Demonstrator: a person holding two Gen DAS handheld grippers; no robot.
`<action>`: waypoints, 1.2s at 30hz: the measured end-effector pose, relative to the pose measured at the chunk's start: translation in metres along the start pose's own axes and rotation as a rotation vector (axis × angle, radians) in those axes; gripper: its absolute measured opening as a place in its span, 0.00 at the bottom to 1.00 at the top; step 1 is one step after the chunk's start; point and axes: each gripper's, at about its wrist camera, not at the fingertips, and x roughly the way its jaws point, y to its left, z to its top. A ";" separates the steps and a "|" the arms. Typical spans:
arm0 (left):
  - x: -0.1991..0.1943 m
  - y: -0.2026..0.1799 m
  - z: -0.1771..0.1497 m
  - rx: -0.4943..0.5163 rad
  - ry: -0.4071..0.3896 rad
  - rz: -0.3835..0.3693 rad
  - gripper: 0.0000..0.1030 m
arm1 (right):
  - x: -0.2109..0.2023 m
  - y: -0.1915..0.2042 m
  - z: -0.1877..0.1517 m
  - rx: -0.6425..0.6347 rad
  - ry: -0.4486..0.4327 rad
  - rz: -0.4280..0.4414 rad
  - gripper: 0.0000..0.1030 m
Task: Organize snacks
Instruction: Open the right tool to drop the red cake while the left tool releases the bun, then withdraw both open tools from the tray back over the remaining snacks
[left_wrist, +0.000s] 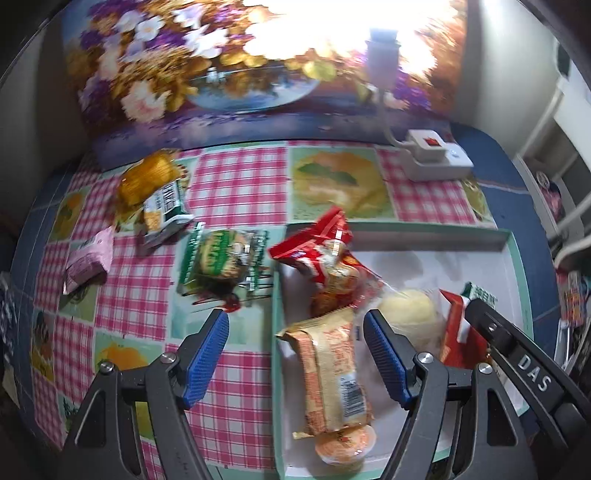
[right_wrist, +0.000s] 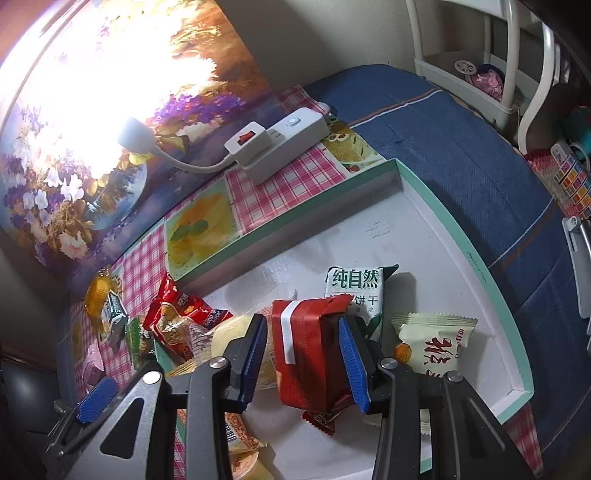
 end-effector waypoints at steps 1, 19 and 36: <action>0.000 0.003 0.001 -0.014 -0.001 0.002 0.74 | -0.001 0.001 0.000 -0.001 0.000 0.000 0.43; -0.026 0.077 0.005 -0.258 -0.048 0.036 0.75 | -0.021 0.024 -0.004 -0.073 -0.034 -0.026 0.82; -0.025 0.110 0.000 -0.348 -0.034 0.017 0.75 | -0.018 0.057 -0.020 -0.163 -0.018 -0.014 0.89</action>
